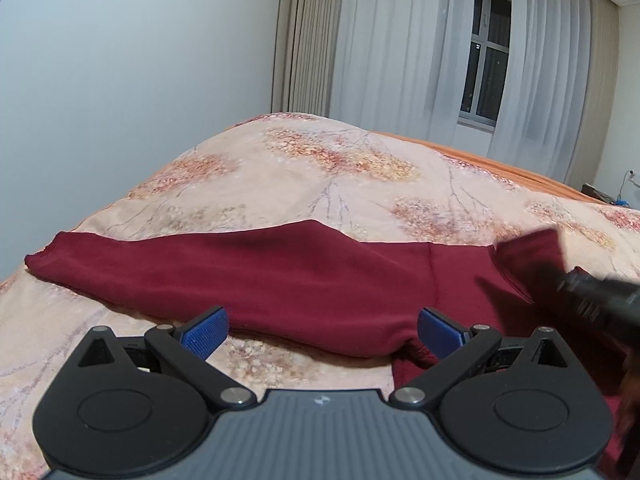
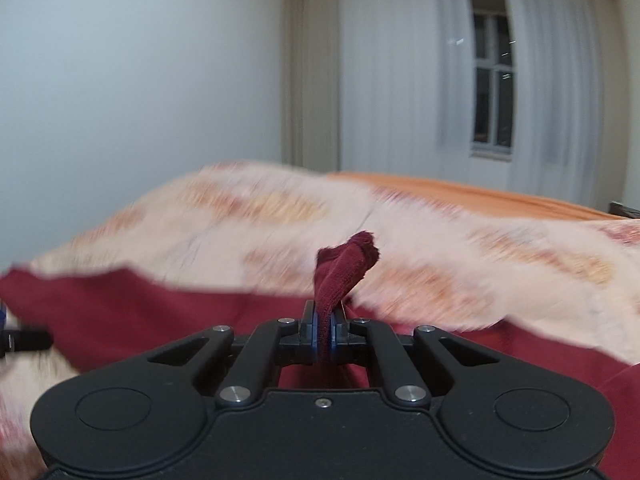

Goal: Fold small clothes
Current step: 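Grasp the sleeve cuff with the right gripper, lay it across the body, release, then withdraw the open right gripper from the folded sleeve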

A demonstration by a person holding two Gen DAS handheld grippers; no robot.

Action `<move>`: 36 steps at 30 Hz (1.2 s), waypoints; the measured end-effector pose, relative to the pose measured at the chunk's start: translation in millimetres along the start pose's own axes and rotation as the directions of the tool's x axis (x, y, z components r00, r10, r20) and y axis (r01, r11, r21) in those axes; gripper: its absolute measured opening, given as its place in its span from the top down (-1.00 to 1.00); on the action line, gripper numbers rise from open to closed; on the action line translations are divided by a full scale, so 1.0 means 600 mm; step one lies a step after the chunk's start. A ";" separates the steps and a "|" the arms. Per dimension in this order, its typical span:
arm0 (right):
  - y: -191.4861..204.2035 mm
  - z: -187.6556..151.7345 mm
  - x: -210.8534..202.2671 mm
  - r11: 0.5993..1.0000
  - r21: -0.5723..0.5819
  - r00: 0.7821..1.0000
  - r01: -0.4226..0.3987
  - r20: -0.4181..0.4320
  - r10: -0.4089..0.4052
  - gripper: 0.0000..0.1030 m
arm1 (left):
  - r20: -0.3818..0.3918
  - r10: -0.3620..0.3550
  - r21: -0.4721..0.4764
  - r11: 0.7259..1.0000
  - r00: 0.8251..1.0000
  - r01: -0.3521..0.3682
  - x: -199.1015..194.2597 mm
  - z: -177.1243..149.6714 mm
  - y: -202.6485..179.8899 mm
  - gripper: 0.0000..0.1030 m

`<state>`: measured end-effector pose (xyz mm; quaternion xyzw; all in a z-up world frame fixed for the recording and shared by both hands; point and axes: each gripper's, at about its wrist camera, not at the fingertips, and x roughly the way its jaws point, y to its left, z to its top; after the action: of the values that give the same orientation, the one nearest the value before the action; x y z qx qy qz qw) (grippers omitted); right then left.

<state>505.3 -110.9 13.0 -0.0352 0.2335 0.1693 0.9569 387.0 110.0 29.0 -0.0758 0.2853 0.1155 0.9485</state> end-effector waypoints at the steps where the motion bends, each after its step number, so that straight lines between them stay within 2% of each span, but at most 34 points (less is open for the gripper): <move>1: 0.010 -0.009 0.010 1.000 -0.007 1.000 -0.009 -0.018 0.009 0.90 | 0.004 -0.003 -0.008 1.000 1.000 0.003 0.002 0.000 0.001 -0.99; 4: 0.032 -0.034 0.028 0.999 -0.038 0.998 -0.029 -0.056 0.026 0.88 | 0.017 -0.013 -0.028 1.000 1.000 0.014 0.009 0.000 -0.001 -0.99; 7: 0.038 -0.046 0.038 0.996 -0.048 0.993 -0.070 -0.096 0.065 0.69 | 0.032 -0.019 -0.037 0.999 0.999 0.020 0.015 0.002 -0.009 -0.99; 8: 0.040 -0.047 0.038 0.995 -0.047 0.991 -0.091 -0.104 0.085 0.59 | 0.035 -0.023 -0.042 0.999 0.999 0.025 0.018 0.004 -0.013 -0.99; 12: 0.037 -0.050 0.008 0.986 -0.088 0.985 -0.145 -0.105 0.135 -0.18 | 0.044 -0.055 -0.057 0.997 0.998 0.058 0.026 0.007 -0.035 -0.99; 14: 0.021 -0.052 -0.019 0.980 -0.096 0.981 -0.174 -0.103 0.164 -0.31 | 0.051 -0.083 -0.053 0.995 0.995 0.086 0.033 0.007 -0.051 -0.99; 16: -0.003 -0.056 -0.049 0.983 -0.096 0.984 -0.158 -0.095 0.149 -0.44 | 0.059 -0.110 -0.042 0.993 0.992 0.112 0.046 0.006 -0.073 -0.99; 18: -0.037 -0.062 -0.082 0.989 -0.099 0.992 -0.108 -0.070 0.101 -0.63 | 0.063 -0.125 -0.028 0.992 0.990 0.127 0.064 0.001 -0.098 -0.99; 21: -0.098 -0.072 -0.123 0.990 -0.127 0.998 0.060 -0.013 -0.062 -0.79 | 0.048 -0.115 -0.010 0.993 0.992 0.116 0.096 -0.013 -0.134 -0.99; 22: -0.122 -0.074 -0.130 0.983 -0.131 0.991 0.132 0.004 -0.132 -0.83 | 0.046 -0.105 -0.005 0.994 0.993 0.106 0.106 -0.020 -0.144 -0.99; 24: -0.170 -0.078 -0.141 0.955 -0.124 0.963 0.269 0.033 -0.267 -0.97 | 0.031 -0.072 0.004 0.997 0.997 0.072 0.122 -0.033 -0.157 -0.99; 26: -0.217 -0.081 -0.141 0.918 -0.104 0.924 0.382 0.055 -0.378 -0.99 | 0.018 -0.040 0.013 0.999 0.999 0.040 0.131 -0.044 -0.163 -0.99; 28: -0.263 -0.083 -0.132 0.883 -0.069 0.885 0.465 0.039 -0.463 -0.99 | -0.001 -0.015 0.018 1.000 1.000 0.015 0.139 -0.049 -0.162 -0.99; 32: -0.337 -0.098 -0.107 0.835 0.008 0.835 0.550 -0.042 -0.549 -0.99 | -0.041 0.003 0.023 1.000 0.999 -0.002 0.156 -0.057 -0.159 -0.99; 35: -0.370 -0.122 -0.095 0.799 0.017 0.796 0.602 -0.099 -0.597 -0.99 | -0.034 0.026 0.054 0.998 0.999 -0.024 0.160 -0.066 -0.167 -0.99; 36: -0.379 -0.131 -0.094 0.794 0.020 0.790 0.608 -0.110 -0.603 -0.99 | -0.031 0.033 0.063 0.998 0.999 -0.031 0.160 -0.069 -0.170 -0.99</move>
<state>501.5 -353.6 -33.6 -0.0901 0.2612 -0.1543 0.9486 470.2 20.4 -50.8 -0.0433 0.3052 0.1205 0.9437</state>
